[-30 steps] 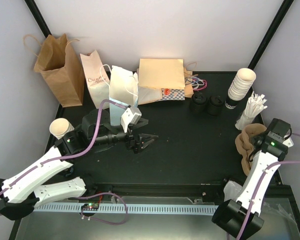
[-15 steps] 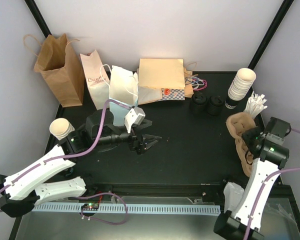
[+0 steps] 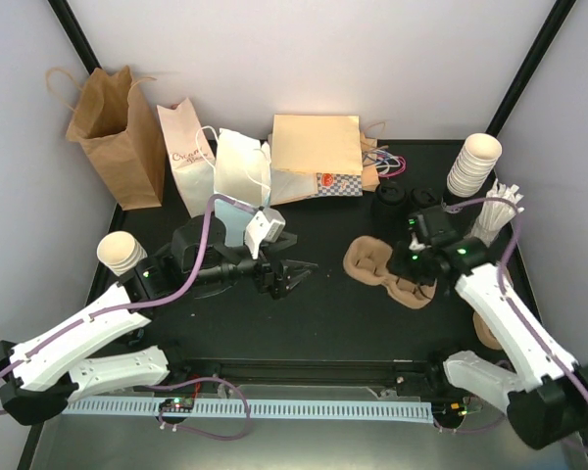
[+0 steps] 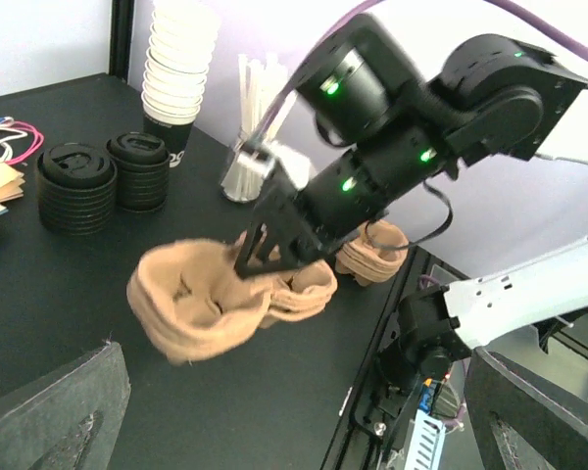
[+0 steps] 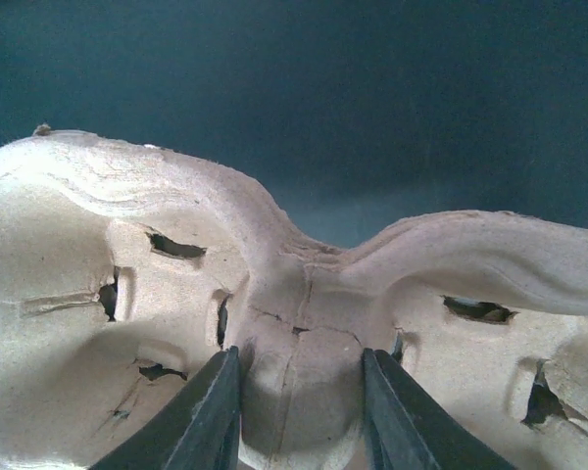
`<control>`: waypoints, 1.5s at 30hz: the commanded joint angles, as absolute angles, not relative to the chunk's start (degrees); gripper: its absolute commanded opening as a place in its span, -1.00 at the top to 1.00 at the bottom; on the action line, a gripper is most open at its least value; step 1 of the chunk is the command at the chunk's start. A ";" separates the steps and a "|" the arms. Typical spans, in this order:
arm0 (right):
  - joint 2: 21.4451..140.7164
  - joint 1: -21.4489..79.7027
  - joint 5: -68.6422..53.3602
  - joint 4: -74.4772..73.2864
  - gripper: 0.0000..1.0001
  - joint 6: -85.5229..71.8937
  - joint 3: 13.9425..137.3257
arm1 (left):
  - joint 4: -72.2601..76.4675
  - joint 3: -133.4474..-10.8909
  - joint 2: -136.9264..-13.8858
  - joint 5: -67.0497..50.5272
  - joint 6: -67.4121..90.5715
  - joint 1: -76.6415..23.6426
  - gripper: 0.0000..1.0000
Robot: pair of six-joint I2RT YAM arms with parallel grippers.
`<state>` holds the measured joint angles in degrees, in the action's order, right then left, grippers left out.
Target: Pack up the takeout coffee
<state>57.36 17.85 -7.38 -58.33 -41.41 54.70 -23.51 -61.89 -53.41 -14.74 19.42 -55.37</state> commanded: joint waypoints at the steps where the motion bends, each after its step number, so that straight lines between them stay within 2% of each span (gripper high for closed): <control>1: 64.87 28.40 2.10 -53.29 0.32 -40.92 53.38 | -23.07 -61.30 -51.80 -12.14 20.17 -55.88 -0.92; 4: 69.92 34.38 8.54 -55.95 0.30 -40.60 56.96 | -24.20 -61.52 -51.52 -11.38 19.89 -55.90 -0.92; 8: 70.76 36.44 8.91 -54.77 0.28 -39.65 57.72 | -24.42 -61.18 -51.14 -10.74 19.56 -55.97 -0.92; 12: 70.99 44.32 18.00 -55.20 0.24 -39.05 59.54 | -24.42 -60.94 -51.07 -10.63 19.51 -55.97 -0.93; 14: 72.79 44.48 16.53 -54.33 0.25 -39.55 59.31 | -23.96 -60.66 -51.17 -10.70 19.51 -55.96 -0.93; 16: 72.61 43.72 6.03 -48.48 0.30 -36.77 57.19 | -23.96 -60.91 -51.53 -10.86 19.44 -55.99 -0.93; 19: 70.27 43.09 0.50 -42.08 0.29 -37.06 54.10 | -24.49 -61.58 -51.77 -11.12 19.35 -55.94 -0.92; 20: 69.56 42.89 1.16 -41.50 0.29 -37.31 53.27 | -24.44 -61.68 -51.58 -11.01 19.22 -55.98 -0.93; 22: 69.97 44.42 10.10 -45.57 0.27 -38.52 55.03 | -24.51 -61.62 -51.14 -10.61 19.25 -55.94 -0.93; 25: 71.04 44.30 11.29 -47.30 0.27 -37.01 57.02 | -24.65 -61.52 -50.73 -10.38 19.16 -55.93 -0.93; 27: 67.87 42.03 0.38 -40.25 0.21 -34.44 54.11 | -24.75 -61.52 -50.86 -10.33 19.10 -55.96 -0.93; 30: 66.04 41.50 5.81 -41.28 0.05 -35.89 52.96 | -24.89 -61.61 -51.06 -10.49 18.97 -55.99 -0.93; 34: 68.13 38.94 -4.84 -39.17 0.08 -33.36 52.31 | -24.46 -61.53 -50.98 -10.58 19.33 -55.99 -0.93; 37: 73.12 41.89 14.26 -50.78 0.12 -34.99 57.25 | -24.39 -61.56 -51.14 -10.72 19.21 -55.99 -0.93; 39: 76.34 42.00 17.24 -54.47 0.12 -34.51 59.44 | -24.67 -61.70 -51.19 -10.56 19.10 -55.98 -0.93; 41: 75.52 42.01 14.33 -52.54 0.11 -33.31 58.73 | -24.47 -61.54 -51.15 -10.68 19.16 -55.96 -0.93; 43: 71.39 42.01 9.07 -48.23 0.06 -32.02 56.60 | -24.50 -61.60 -51.36 -10.65 18.90 -55.99 -0.93; 44: 69.66 42.01 7.42 -46.52 -0.04 -31.96 55.26 | -24.63 -61.65 -51.45 -10.52 18.78 -55.99 -0.93; 45: 67.98 41.99 6.43 -45.10 -0.25 -32.35 54.51 | -24.63 -61.65 -51.50 -10.35 18.77 -56.01 -0.93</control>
